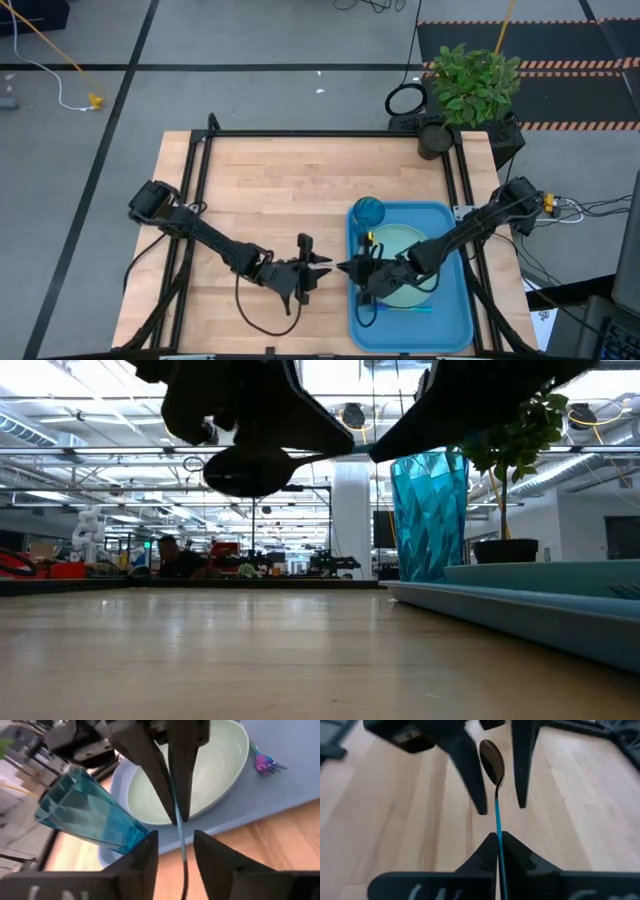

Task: Pick and place plate/cup/fork/spoon on tray
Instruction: Put the blue spoon on the blue serving tray to the left of the blue fork

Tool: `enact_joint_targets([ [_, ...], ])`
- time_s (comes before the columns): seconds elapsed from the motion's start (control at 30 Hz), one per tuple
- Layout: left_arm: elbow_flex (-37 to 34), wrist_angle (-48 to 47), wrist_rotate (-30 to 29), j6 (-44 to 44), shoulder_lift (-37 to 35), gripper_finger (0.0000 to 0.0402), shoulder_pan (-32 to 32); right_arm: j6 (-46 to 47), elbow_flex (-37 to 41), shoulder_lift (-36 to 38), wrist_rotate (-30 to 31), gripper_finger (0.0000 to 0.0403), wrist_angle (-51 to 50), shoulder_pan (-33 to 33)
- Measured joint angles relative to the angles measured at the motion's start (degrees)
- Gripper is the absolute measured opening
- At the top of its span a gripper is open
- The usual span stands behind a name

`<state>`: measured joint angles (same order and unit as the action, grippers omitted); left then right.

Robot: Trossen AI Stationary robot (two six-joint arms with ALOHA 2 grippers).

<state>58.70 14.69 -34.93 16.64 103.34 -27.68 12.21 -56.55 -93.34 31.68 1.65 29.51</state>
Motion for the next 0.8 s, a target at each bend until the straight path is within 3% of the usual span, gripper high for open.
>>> enact_joint_targets([
  [0.17,0.0,-0.5,-1.6,2.0,-0.3,0.017,-1.4,6.0,0.0,3.3,-2.1,0.0,-2.4,-0.3],
  [0.3,0.0,-0.3,-1.8,2.4,-0.3,0.0178,-1.7,8.3,0.0,4.6,-2.3,0.0,-5.0,-0.2],
  [0.47,0.0,3.5,-4.6,5.2,-0.3,0.0163,-1.6,11.5,0.0,4.7,-4.9,0.0,-5.9,-0.3],
  [0.8,0.0,1.8,-7.6,8.3,-0.3,0.0127,-1.8,18.0,0.0,4.7,-4.0,0.0,-1.4,-1.1],
])
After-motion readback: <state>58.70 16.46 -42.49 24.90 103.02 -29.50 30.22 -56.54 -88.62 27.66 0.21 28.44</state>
